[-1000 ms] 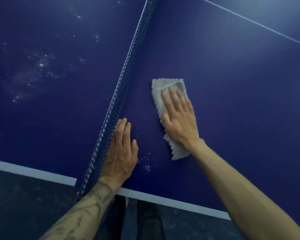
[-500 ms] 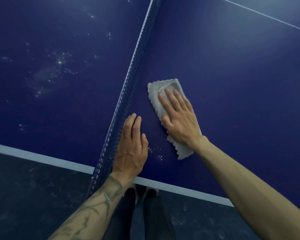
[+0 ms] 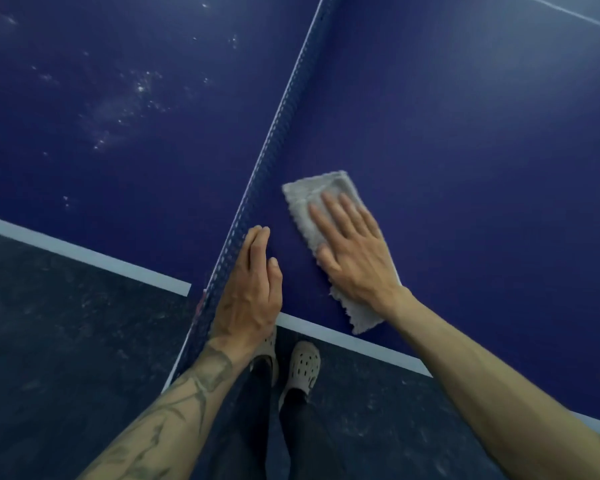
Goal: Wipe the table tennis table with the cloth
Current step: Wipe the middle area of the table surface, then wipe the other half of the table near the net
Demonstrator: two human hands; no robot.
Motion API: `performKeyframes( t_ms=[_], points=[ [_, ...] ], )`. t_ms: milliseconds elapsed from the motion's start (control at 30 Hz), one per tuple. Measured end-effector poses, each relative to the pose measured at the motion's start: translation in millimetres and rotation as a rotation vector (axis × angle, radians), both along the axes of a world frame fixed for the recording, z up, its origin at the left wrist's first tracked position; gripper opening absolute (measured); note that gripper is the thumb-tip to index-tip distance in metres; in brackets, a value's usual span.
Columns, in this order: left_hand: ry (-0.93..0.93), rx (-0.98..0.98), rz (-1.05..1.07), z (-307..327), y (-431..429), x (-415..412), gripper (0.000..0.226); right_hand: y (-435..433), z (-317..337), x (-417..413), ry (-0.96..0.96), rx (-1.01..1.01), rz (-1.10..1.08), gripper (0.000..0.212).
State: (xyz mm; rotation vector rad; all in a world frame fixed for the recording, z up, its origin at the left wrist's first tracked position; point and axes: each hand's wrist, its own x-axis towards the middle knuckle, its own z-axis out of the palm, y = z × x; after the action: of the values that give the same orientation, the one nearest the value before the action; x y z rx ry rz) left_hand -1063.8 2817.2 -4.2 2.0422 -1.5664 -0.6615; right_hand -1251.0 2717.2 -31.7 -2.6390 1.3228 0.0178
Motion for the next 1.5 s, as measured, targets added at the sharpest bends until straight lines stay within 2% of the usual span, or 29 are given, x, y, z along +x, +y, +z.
performKeyframes(
  t_ms=[67, 167, 333, 567, 767, 867, 1033, 1267, 1367, 1500],
  points=[
    [0.02, 0.008, 0.034, 2.5, 8.5, -4.1, 0.045, 16.2, 1.5, 3.3, 0.003, 0.004, -0.179, 0.067],
    [0.001, -0.001, 0.061, 5.1, 20.8, -7.5, 0.044, 32.5, 1.8, 39.4, -0.017, 0.019, -0.264, 0.068],
    [-0.007, -0.01, 0.089, 10.5, 45.0, -7.2, 0.044, 19.9, 3.9, 98.6, -0.02, 0.055, -0.13, 0.067],
    [0.003, -0.04, 0.109, 20.6, 72.0, -19.3, 0.043, 73.7, -4.9, 93.8, 0.022, 0.041, -0.003, 0.07],
    [-0.034, -0.048, 0.098, 19.5, 92.0, -27.0, 0.042, 109.3, -11.2, 93.5, -0.012, 0.019, 0.009, 0.068],
    [-0.028, -0.05, 0.073, 19.3, 106.3, -28.3, 0.044, 122.2, -8.7, 97.4, -0.037, 0.071, -0.011, 0.068],
    [0.044, -0.046, 0.067, 13.9, 136.1, -21.3, 0.044, 145.5, -7.8, 111.9, -0.135, 0.087, -0.135, 0.062],
    [0.115, -0.058, -0.05, 3.2, 201.8, 2.2, 0.043, 179.9, -15.6, 133.5, -0.332, -0.111, -0.309, 0.05],
    [0.102, -0.026, -0.144, 0.3, 236.5, 16.2, 0.047, 187.5, -19.1, 134.7, -0.415, -0.265, -0.316, 0.04],
    [0.067, 0.02, -0.225, -7.5, 280.1, 41.5, 0.048, 209.5, -20.4, 138.2, -0.432, -0.324, -0.306, 0.038]
  ],
)
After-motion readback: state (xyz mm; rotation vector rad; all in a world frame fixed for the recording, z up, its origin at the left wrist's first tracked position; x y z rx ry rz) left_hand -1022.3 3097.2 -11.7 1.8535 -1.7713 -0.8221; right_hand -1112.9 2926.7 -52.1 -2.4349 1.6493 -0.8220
